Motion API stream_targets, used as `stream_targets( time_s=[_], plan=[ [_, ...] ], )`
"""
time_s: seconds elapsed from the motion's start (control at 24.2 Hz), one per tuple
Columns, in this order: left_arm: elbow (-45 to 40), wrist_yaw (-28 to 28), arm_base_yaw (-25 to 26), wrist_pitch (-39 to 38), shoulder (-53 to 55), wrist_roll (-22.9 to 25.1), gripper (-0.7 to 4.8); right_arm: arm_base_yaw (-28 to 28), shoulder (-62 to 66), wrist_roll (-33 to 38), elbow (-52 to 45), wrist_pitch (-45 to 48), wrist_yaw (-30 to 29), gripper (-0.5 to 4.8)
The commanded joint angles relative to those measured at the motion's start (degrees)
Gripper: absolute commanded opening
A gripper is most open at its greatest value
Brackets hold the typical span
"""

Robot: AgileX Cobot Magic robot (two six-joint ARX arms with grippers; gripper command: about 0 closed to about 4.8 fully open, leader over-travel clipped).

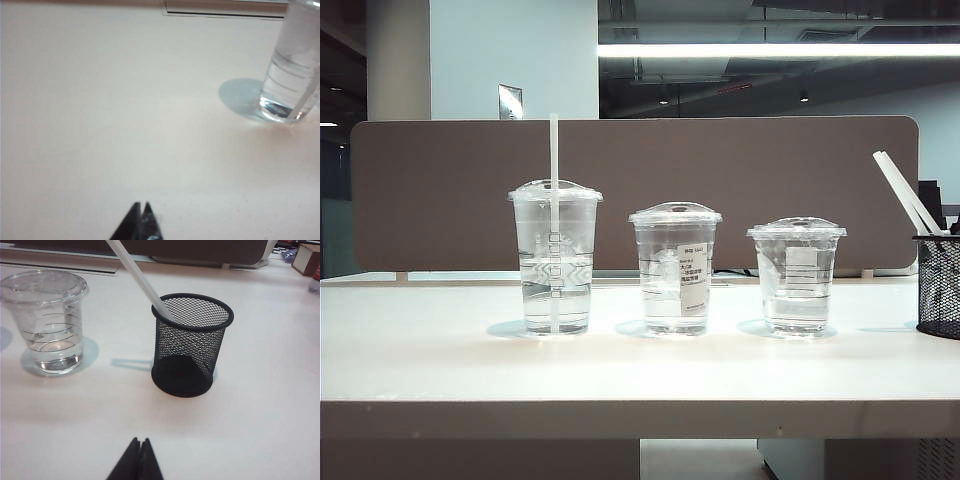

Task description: Pick up the straw and insert it into the large coffee cup.

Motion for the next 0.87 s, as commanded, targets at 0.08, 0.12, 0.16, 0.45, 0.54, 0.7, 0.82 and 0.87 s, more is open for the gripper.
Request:
stream_targets(
  time_s=[0.08,0.12,0.16,0.45,0.54,0.7,0.82,0.87],
  plan=[
    [-0.5,-1.9,0.2,0.9,-1.6,0.1,-0.03,0.0,-0.1,-0.2,-0.4,0.6,0.2,-0.07],
    [-0.5,-2.9,0.2,0.7,-1.8,0.1,-0.03,0.0,-0.1,-0.2,-0.4,0.6,0.2,-0.07],
    [-0.5,-3.9,0.2,0.5,-1.9,0.1,-0.03,0.0,-0.1,-0.2,-0.4,0.6,0.2,-0.07],
    [-0.5,-4.5,0.3,1.8,-4.3,0.1,-0.03,0.1,-0.1,-0.2,-0.4,0.6,0.2,-0.07],
    [-0.5,-4.5,0.3,1.6,-4.3,0.1,-0.03,0.1,0.0,-0.2,-0.4,0.6,0.2,-0.07],
    [-0.5,-4.5,0.3,1.6,-4.3,0.1,-0.03,0.1,-0.1,-0.2,-0.4,0.6,0.2,-0.07],
    [-0.5,-4.5,0.3,1.6,-4.3,0.1,-0.03,0.1,-0.1,-0.2,-0.4,0.6,0.2,-0.07],
    [-0.5,-4.5,0.3,1.6,-4.3,0.1,-0.03,0.1,-0.1,-0.2,-0.4,0.6,0.2,-0.07]
  ],
)
